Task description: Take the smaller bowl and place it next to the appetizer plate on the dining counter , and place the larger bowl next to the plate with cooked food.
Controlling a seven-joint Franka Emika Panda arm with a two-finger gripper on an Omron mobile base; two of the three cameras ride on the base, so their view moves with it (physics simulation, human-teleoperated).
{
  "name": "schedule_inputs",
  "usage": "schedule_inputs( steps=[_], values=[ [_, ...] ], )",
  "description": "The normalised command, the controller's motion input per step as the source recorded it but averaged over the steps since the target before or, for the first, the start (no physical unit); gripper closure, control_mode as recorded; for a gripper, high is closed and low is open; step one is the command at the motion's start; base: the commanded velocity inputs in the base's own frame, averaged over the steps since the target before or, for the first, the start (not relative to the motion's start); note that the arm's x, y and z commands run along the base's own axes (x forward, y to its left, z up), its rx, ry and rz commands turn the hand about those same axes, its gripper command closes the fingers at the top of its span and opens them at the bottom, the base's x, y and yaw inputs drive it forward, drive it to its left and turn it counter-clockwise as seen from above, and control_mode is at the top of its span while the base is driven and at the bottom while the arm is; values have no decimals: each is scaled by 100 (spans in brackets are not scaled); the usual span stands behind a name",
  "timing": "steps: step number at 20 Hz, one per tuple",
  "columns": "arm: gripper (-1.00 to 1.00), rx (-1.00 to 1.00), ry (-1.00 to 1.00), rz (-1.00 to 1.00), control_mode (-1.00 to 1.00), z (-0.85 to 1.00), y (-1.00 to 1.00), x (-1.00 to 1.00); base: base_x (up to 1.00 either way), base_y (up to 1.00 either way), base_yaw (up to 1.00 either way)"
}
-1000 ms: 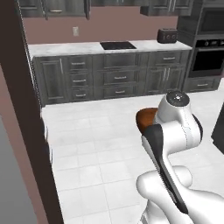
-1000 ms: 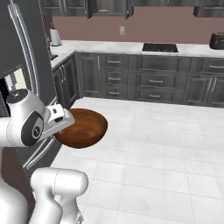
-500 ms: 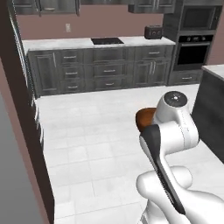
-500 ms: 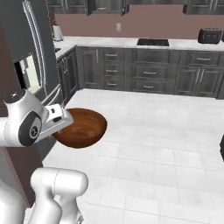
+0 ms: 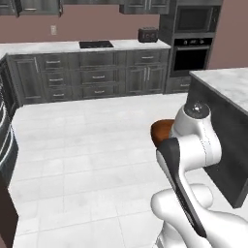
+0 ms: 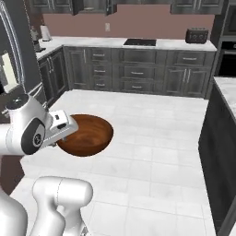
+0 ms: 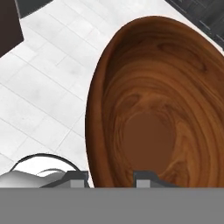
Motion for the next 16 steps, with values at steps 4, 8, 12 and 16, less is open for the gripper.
schedule_inputs(
  steps=[4,8,12,16],
  values=[
    [100,0,0,0,100,0,0,0,-54,-100,0],
    [100,0,0,0,100,0,0,0,-48,-100,0],
    [100,0,0,0,100,0,0,0,-27,-100,0],
    [100,0,0,0,100,0,0,0,-4,-100,1]
  ],
)
